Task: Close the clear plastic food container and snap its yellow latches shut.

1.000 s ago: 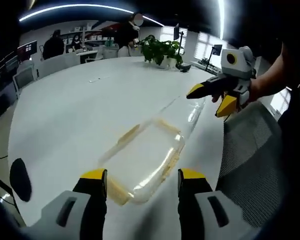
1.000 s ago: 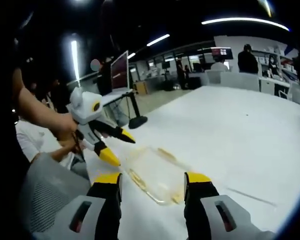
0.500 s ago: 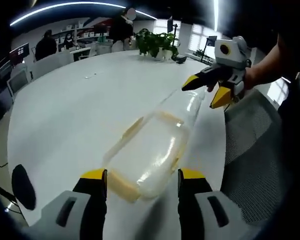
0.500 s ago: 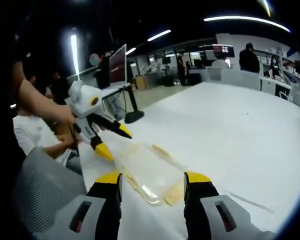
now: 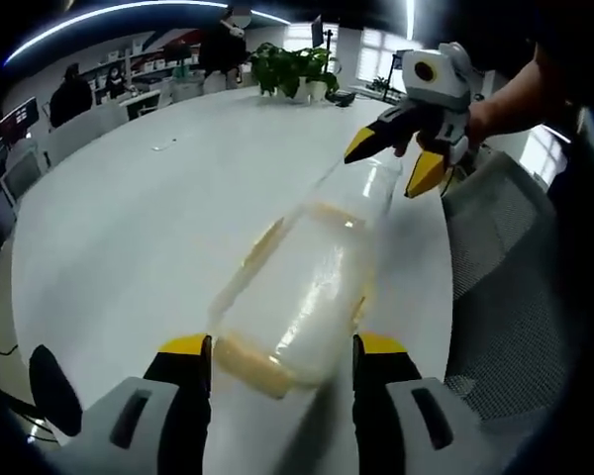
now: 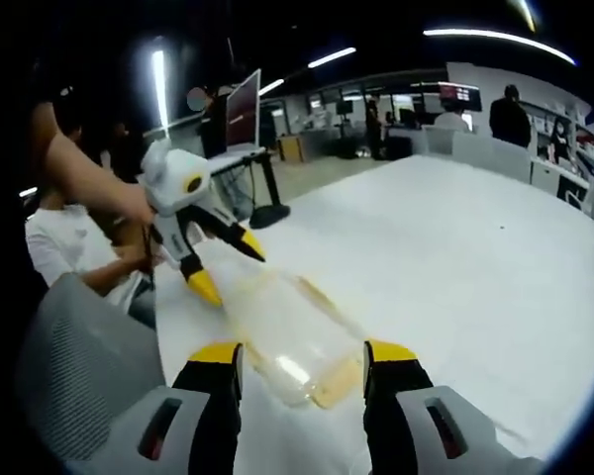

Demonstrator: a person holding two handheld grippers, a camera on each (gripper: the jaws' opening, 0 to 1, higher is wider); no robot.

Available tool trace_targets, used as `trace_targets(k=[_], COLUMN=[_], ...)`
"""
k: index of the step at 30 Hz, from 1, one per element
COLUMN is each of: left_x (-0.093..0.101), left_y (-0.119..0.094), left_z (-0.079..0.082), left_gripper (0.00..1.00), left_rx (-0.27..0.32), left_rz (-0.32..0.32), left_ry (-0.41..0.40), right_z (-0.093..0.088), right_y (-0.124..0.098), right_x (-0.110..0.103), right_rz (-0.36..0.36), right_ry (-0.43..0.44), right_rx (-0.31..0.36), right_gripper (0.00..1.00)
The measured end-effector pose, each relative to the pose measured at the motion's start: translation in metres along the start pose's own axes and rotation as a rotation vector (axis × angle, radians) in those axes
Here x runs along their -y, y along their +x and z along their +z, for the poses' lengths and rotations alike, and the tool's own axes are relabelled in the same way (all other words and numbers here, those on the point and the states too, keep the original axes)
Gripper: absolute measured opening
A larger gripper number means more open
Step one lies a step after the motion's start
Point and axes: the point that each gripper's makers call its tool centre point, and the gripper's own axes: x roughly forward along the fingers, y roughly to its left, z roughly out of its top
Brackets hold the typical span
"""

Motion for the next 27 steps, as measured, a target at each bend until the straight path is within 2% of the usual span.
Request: trace_targets(k=[10, 13, 19, 27], left_x=[-0.006, -0.008, -0.010, -0.010], left_y=[0.001, 0.002, 0.003, 0.005], left_z=[-0.006, -0.006, -0.009, -0.013], left_gripper=[0.58, 0.58, 0.58, 0.58], left_rx=[-0.047, -0.058, -0.093, -0.134], left_rz=[-0.020, -0.029, -0.055, -0.073], left_ry=[0.062, 0.089, 0.119, 0.164], right_z=[-0.009, -0.013, -0.021, -0.024], right_y=[0.009, 0.011, 0.014, 0.015], right_x=[0.008, 0.009, 0.008, 0.009], right_rz=[0.010, 0.031, 0.047, 0.054], right_ry=[-0.052, -0.022, -0.097, -0.127], right_rx=[-0.072, -0.100, -0.153, -0.185], right_gripper=[0.49, 0.49, 0.49, 0.49])
